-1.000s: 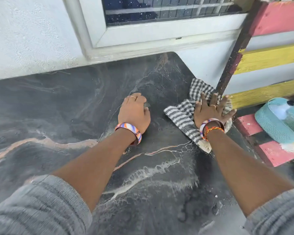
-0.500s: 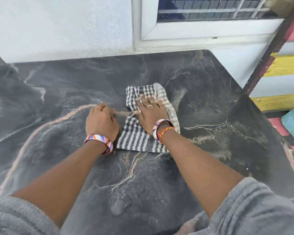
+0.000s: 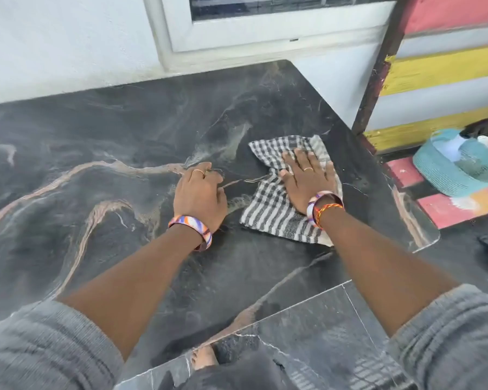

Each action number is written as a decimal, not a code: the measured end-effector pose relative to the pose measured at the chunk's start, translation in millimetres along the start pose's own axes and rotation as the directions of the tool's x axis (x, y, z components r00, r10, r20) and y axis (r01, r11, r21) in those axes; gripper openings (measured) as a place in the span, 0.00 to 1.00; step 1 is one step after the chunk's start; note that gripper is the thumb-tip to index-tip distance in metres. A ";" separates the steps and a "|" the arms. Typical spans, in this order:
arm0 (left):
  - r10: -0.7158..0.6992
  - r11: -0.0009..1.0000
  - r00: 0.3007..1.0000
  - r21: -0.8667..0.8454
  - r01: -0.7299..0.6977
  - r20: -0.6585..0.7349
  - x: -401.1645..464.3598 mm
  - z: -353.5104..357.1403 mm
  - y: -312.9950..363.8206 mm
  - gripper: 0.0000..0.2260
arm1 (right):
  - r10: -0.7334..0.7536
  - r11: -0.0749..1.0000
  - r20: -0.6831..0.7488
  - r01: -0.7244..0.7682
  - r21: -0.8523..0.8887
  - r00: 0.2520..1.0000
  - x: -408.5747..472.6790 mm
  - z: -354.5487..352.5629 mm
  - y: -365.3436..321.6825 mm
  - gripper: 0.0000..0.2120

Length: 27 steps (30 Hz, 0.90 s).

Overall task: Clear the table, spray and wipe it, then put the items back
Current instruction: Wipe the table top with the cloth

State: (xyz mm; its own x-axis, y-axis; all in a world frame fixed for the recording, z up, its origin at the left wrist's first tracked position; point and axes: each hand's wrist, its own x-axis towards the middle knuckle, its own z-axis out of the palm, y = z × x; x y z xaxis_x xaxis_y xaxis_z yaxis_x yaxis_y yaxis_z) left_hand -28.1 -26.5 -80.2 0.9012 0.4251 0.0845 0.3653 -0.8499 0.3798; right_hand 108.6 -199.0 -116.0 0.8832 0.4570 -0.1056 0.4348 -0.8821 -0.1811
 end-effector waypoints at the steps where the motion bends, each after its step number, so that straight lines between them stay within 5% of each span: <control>1: 0.011 1.000 1.000 -0.009 -0.011 0.017 -3.9 6.2 11.9 0.14 | 0.085 0.996 0.001 -0.085 0.003 0.996 -5.2 -3.1 24.7 0.24; 6: 0.058 0.998 0.997 -0.033 -0.056 0.054 -29.2 31.2 59.9 0.13 | 0.379 0.925 0.022 -0.379 0.002 0.925 -34.8 -19.8 109.1 0.24; 13: 0.079 0.996 0.995 0.027 -0.081 0.064 -59.8 41.5 88.9 0.16 | 0.513 0.851 0.019 -0.511 0.123 0.858 -66.8 -30.7 152.1 0.24; 20: -0.018 0.999 0.999 0.039 0.017 0.028 -88.0 40.4 83.3 0.19 | 0.463 0.881 -0.104 -0.444 0.162 0.880 -100.8 -20.1 162.7 0.24; 27: -0.025 0.999 1.000 0.035 0.024 0.016 -105.4 26.9 63.1 0.18 | 0.242 0.969 -0.216 -0.225 0.101 0.946 -139.4 4.1 126.6 0.21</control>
State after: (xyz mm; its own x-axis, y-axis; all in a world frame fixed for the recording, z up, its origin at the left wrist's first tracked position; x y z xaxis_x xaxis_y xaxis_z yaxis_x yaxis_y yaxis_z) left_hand -93.7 -133.3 -90.0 0.8954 0.4412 0.0604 0.3951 -0.8496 0.3495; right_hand 39.7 -373.9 -128.3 0.9786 0.1943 0.0678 0.2052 -0.9461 -0.2505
